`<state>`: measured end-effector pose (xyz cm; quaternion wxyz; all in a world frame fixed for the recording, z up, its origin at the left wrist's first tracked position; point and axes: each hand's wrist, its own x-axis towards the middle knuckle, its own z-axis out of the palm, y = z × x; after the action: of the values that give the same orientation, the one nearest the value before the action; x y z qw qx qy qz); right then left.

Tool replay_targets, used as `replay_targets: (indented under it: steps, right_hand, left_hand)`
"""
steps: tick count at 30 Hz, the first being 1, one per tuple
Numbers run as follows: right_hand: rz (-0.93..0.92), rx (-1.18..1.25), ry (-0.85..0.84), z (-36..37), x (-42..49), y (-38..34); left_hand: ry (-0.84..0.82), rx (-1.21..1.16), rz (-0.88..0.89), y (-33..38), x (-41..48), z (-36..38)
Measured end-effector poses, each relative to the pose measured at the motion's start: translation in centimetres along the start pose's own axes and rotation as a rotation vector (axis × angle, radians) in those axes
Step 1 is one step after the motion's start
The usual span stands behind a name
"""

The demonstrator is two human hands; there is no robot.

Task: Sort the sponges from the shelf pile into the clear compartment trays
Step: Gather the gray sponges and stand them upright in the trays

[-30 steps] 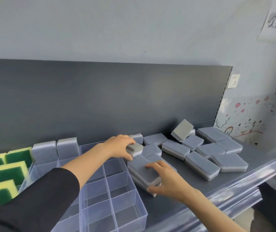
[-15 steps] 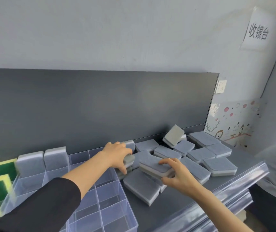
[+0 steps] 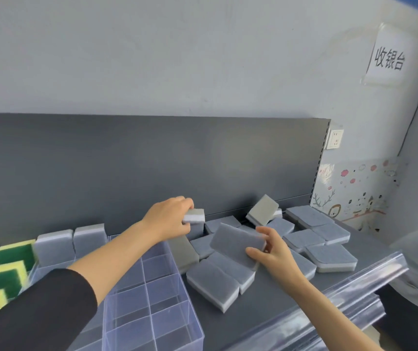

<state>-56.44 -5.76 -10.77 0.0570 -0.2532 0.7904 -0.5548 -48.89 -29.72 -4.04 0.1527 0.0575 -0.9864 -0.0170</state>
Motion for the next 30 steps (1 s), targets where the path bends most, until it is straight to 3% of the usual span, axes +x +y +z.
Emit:
replay_targets:
  steps: [7,17,30]
  right_hand:
    - [-0.058,0.114,-0.085,1.2,0.7,-2.7]
    - [-0.27,0.011,-0.27,7.5,1.5,-8.5]
    - [-0.406,-0.093,-0.405,17.0,1.5,-13.1]
  left_hand:
    - [0.137,-0.291,-0.159,-3.0,-3.5,-3.9]
    - [0.228,-0.331,-0.396,-8.6,-12.3,-8.0]
    - [0.194,-0.296,-0.614,-12.9,-19.3,-8.4]
